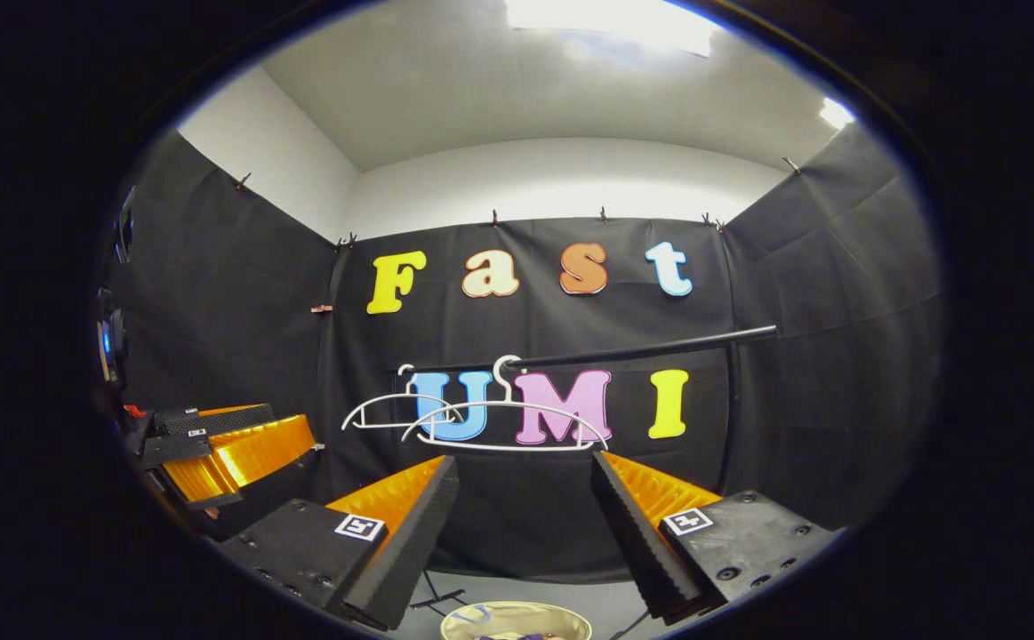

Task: Grasp the clothes on the hanger with both hands and then place them into the laundry hamper below.

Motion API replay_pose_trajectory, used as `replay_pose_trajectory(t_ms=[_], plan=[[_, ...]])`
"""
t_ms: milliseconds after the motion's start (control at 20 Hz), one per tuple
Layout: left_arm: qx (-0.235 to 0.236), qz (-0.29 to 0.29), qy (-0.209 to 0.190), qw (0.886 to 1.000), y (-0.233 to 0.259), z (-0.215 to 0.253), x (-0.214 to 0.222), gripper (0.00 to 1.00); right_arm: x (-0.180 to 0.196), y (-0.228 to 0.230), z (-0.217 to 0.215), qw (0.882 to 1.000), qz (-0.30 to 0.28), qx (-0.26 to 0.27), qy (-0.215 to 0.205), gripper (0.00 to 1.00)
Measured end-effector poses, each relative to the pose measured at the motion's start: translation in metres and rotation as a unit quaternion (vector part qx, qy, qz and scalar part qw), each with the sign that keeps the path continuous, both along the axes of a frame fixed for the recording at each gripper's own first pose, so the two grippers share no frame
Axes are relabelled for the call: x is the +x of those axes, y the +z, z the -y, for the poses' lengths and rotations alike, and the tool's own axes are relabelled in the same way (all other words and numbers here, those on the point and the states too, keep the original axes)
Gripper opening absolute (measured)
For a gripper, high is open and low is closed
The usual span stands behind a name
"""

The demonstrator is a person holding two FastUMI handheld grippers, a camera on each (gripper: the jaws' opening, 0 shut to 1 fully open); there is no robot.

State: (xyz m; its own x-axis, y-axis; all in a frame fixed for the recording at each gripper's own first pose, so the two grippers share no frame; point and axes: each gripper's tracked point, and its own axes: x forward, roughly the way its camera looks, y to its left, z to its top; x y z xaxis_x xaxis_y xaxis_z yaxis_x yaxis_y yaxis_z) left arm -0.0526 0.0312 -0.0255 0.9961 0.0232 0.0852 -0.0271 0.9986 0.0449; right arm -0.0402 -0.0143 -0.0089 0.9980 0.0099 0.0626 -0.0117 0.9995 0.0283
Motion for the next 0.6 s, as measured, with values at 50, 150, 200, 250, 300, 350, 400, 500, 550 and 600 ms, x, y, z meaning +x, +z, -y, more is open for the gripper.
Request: replay_pose_trajectory(t_ms=[50, 150, 200, 250, 300, 350, 400, 500, 550, 600], plan=[[-0.001, -0.002, 0.002, 1.0, -0.001, 0.001, -0.001, 0.95, 0.0, 0.001, 0.002, 1.0, 0.003, 0.002, 0.0, 0.97], [-0.002, -0.006, 0.005, 1.0, -0.002, 0.001, 0.0, 0.95, 0.0, 0.003, 0.006, 1.0, 0.003, -0.001, -0.002, 0.98], [-0.003, -0.007, 0.006, 1.0, -0.003, 0.001, 0.001, 0.95, -0.001, 0.003, 0.009, 1.0, 0.004, -0.001, -0.003, 0.98], [-0.003, -0.009, 0.006, 1.0, -0.003, 0.002, 0.0, 0.95, -0.001, 0.003, 0.01, 1.0, 0.005, 0.001, -0.004, 0.98], [-0.003, -0.008, 0.007, 1.0, -0.002, 0.003, 0.0, 0.95, -0.001, 0.004, 0.012, 1.0, 0.007, 0.003, -0.005, 0.98], [-0.002, -0.006, 0.008, 1.0, 0.0, 0.003, -0.001, 0.95, -0.002, 0.005, 0.013, 1.0, 0.008, 0.006, -0.005, 0.98], [-0.003, -0.005, 0.008, 1.0, 0.0, 0.005, -0.001, 0.95, -0.003, 0.005, 0.015, 1.0, 0.009, 0.007, -0.006, 0.97], [-0.008, -0.007, 0.006, 1.0, -0.002, 0.008, -0.001, 0.95, -0.004, 0.004, 0.017, 1.0, 0.006, 0.008, -0.007, 0.98], [-0.009, -0.009, 0.006, 1.0, -0.002, 0.008, 0.0, 0.95, -0.005, 0.002, 0.016, 1.0, 0.005, 0.009, -0.006, 0.98], [-0.009, -0.01, 0.007, 1.0, -0.003, 0.008, -0.001, 0.95, -0.005, 0.002, 0.016, 1.0, 0.005, 0.009, -0.005, 0.98]])
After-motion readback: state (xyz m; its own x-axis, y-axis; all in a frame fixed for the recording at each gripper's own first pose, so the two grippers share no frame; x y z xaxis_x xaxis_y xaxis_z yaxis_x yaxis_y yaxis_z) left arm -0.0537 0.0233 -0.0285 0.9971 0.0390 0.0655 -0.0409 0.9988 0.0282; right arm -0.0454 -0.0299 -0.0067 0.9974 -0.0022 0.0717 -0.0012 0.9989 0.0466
